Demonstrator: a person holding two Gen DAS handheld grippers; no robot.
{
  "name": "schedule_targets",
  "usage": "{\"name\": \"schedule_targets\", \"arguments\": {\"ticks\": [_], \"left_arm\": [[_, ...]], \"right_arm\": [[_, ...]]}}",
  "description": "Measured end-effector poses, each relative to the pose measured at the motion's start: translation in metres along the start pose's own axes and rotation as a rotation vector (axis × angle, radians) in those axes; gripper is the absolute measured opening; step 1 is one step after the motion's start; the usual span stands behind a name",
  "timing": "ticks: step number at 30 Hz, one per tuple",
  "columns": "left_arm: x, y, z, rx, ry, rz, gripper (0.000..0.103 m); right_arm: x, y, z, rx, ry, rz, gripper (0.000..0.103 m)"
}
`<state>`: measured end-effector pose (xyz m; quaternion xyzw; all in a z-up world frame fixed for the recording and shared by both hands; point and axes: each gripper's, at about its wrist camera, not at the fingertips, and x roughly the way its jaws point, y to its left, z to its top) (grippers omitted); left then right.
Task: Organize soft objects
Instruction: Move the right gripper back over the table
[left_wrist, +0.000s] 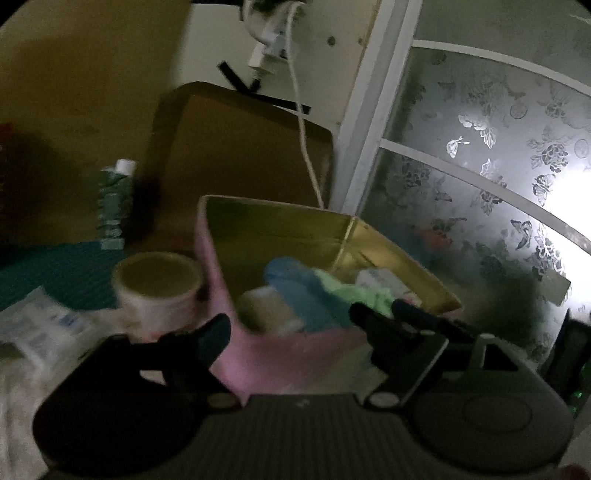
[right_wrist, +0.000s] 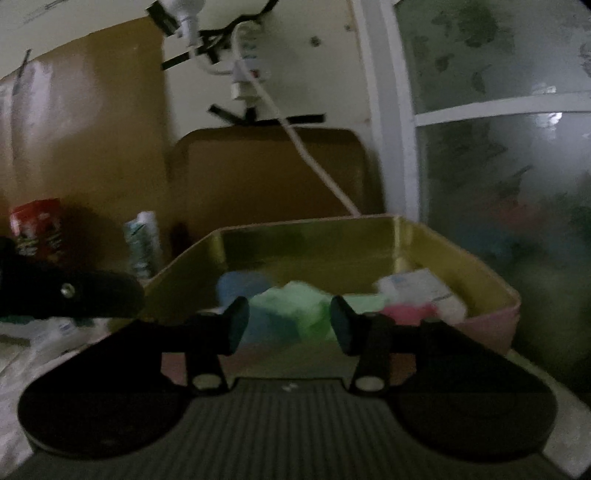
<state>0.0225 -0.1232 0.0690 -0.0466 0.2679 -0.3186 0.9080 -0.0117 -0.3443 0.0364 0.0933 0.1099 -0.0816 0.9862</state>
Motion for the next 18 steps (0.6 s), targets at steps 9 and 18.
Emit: {"name": "schedule_targets", "arguments": {"ticks": [9,18], "left_arm": [[-0.059,0.066,-0.036,-0.078,0.0,0.115,0.084],[-0.103,0.145,-0.069,-0.182,0.006,0.344,0.084]], "right_arm": [[-0.04,0.063,-0.005,-0.11,-0.058,0.083,0.052],[-0.045,0.134,-0.008,-0.256,-0.011,0.313,0.062]]}}
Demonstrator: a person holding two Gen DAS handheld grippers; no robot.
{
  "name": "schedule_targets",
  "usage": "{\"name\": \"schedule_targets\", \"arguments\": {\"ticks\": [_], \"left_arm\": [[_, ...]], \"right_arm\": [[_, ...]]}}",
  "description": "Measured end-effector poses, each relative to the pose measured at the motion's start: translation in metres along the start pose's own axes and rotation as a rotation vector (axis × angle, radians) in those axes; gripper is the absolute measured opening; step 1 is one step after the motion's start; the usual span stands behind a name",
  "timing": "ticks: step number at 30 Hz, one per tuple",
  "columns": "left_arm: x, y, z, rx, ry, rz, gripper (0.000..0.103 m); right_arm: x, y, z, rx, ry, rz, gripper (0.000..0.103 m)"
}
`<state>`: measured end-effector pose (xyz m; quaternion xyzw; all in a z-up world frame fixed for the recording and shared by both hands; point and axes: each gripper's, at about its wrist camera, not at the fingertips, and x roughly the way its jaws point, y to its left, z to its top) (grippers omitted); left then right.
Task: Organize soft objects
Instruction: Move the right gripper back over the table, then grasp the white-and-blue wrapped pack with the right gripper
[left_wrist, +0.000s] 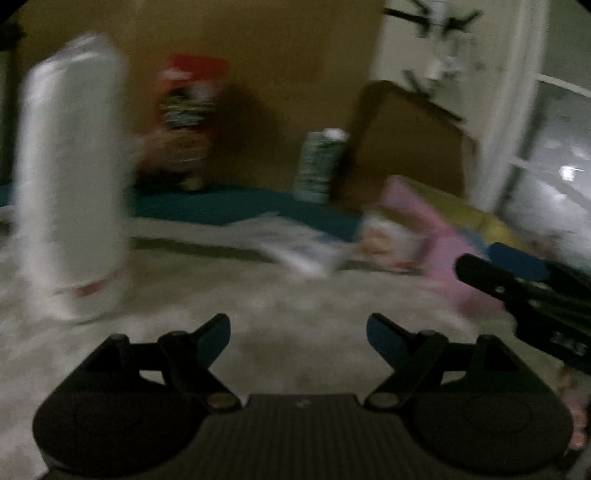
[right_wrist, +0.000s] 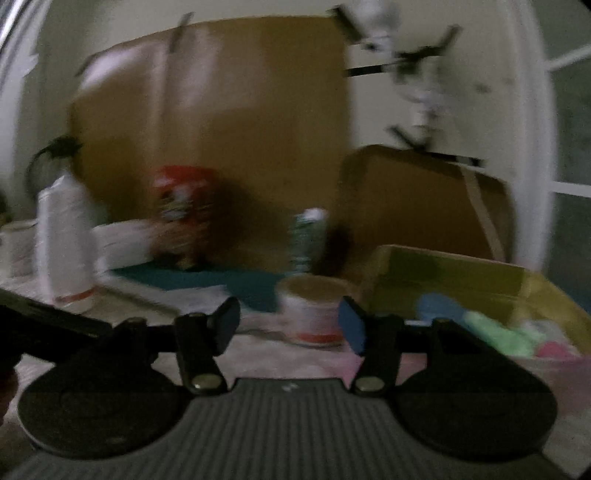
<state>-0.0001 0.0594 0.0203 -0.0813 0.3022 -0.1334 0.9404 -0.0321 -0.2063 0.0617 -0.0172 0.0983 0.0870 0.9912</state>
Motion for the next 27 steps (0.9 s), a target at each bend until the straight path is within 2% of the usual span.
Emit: {"name": "schedule_targets", "arguments": {"ticks": [1,4,8,14,19,21,23,27], "left_arm": [[0.0,0.007,-0.002,-0.014,-0.001,0.034,0.083],[-0.002,0.023,0.0,-0.099,-0.023,-0.013,0.084],[0.0,0.022,0.001,-0.105,-0.022,-0.008,0.084],[0.0,0.028,-0.001,-0.14,-0.031,-0.028,0.084],[-0.001,0.032,-0.002,-0.157,-0.034,-0.039,0.085],[0.0,0.032,-0.001,-0.16,-0.034,-0.044,0.085],[0.0,0.033,-0.001,-0.165,-0.034,-0.048,0.085],[0.0,0.034,-0.002,-0.172,-0.034,-0.054,0.085]], "right_arm": [[0.007,0.008,0.001,-0.022,0.016,0.035,0.063],[0.028,0.028,0.002,-0.087,0.043,0.104,0.064],[0.069,0.045,0.005,-0.153,0.094,0.134,0.071],[0.135,0.043,0.018,-0.16,0.216,0.195,0.08],[0.177,0.049,0.017,-0.184,0.306,0.202,0.085],[0.189,0.052,0.014,-0.184,0.338,0.205,0.09],[0.196,0.055,0.012,-0.209,0.344,0.198,0.095],[0.206,0.054,0.016,-0.201,0.358,0.214,0.097]]}}
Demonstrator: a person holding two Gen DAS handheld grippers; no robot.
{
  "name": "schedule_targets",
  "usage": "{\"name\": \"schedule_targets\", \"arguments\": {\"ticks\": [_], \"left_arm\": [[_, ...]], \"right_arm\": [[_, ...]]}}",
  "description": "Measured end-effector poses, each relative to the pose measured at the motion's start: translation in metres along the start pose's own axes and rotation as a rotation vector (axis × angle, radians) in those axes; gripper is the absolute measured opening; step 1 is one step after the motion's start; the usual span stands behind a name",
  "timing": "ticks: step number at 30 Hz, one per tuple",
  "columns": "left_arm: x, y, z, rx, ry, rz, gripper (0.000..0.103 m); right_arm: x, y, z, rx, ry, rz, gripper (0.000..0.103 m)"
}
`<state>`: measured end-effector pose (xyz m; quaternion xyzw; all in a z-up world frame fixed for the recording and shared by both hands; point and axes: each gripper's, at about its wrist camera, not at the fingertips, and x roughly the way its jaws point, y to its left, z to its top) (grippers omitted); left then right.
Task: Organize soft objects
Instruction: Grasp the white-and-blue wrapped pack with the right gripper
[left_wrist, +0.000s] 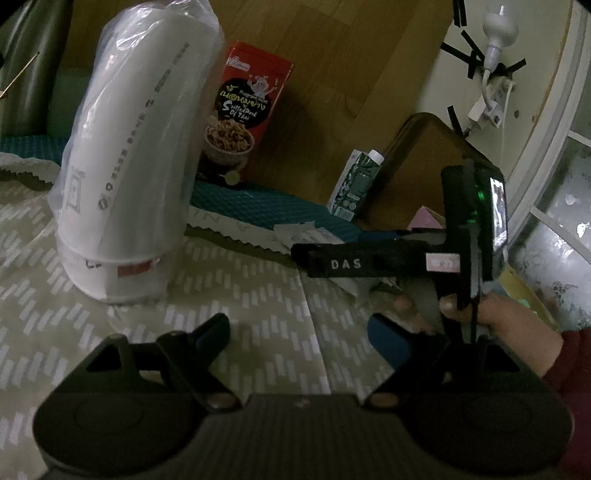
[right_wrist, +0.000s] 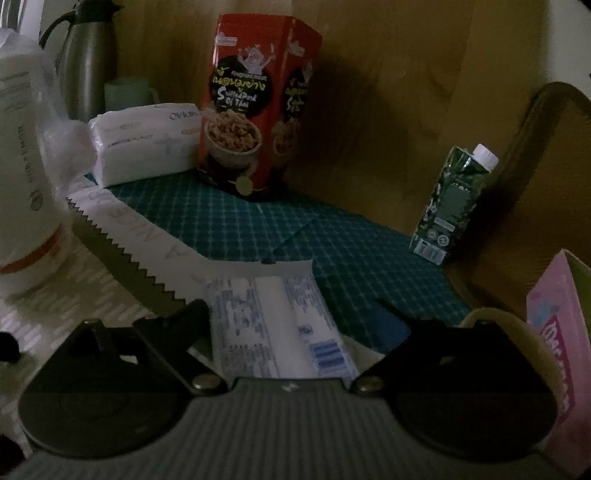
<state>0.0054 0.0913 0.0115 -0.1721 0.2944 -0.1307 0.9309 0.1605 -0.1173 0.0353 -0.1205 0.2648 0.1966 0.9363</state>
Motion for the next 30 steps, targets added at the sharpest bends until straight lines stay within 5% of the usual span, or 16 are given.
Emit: {"name": "schedule_targets", "arguments": {"ticks": [7,9,10,21,30], "left_arm": [[0.0,0.0,0.0,-0.011,-0.001,-0.004,0.086],[0.0,0.001,0.0,-0.017,-0.002,-0.007,0.086],[0.0,0.002,0.0,-0.02,-0.003,-0.008,0.086],[-0.007,0.009,0.001,-0.061,-0.046,-0.006,0.095],[-0.003,0.007,0.001,-0.054,-0.023,0.0,0.097]], "right_arm": [[0.013,-0.009,0.015,-0.011,0.079,0.067,0.096],[0.013,-0.008,0.018,-0.023,0.094,0.083,0.082],[0.011,-0.006,0.019,-0.037,0.098,0.105,0.066],[-0.023,0.006,-0.001,-0.079,0.079,0.124,0.065],[-0.088,0.002,-0.052,-0.049,0.04,0.12,0.066]]}}
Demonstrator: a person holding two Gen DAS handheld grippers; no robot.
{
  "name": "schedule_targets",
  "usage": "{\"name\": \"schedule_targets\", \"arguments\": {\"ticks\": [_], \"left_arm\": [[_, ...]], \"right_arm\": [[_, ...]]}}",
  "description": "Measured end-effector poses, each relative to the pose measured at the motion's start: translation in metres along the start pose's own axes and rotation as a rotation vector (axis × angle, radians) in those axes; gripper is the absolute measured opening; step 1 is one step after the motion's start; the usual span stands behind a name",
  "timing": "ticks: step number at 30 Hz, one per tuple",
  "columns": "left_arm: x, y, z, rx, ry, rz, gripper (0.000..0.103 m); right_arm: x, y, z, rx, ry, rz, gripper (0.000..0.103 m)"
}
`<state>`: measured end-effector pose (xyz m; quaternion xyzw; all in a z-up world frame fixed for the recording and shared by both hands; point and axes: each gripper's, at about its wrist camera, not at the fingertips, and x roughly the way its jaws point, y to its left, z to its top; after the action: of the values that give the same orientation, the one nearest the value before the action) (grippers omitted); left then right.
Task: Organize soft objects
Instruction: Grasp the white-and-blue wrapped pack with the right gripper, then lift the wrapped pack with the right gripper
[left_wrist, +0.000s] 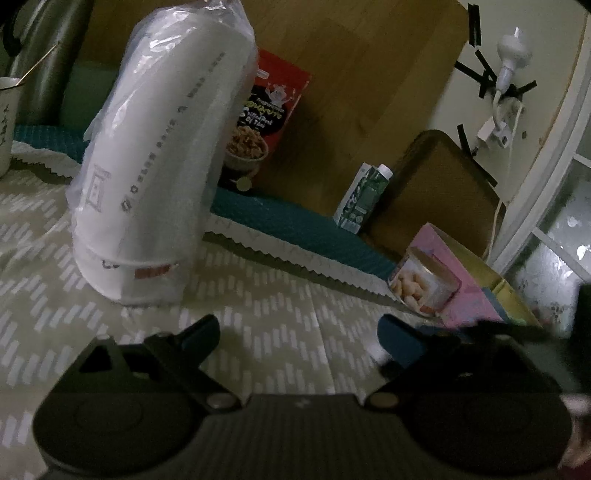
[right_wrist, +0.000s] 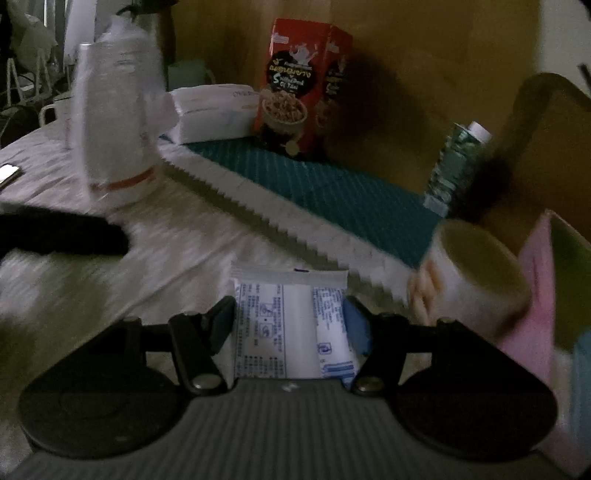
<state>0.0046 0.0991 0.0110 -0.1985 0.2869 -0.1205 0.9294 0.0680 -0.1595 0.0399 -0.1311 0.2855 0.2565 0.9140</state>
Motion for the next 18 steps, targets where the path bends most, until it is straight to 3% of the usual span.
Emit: {"name": "schedule_targets", "arguments": {"ticks": [10,14,18], "left_arm": [[0.005,-0.014,-0.004,0.084,0.041,0.012,0.1],[0.005,-0.018,-0.006,0.112,0.048,0.029,0.1],[0.007,-0.02,-0.005,0.129,0.057,0.037,0.101]], "right_arm": [[-0.061,0.043,-0.055,0.039,-0.091,0.05,0.068],[-0.07,0.043,-0.068,0.07,-0.119,0.009,0.086],[-0.088,0.032,-0.085,0.135,-0.135,0.019,0.091]]}}
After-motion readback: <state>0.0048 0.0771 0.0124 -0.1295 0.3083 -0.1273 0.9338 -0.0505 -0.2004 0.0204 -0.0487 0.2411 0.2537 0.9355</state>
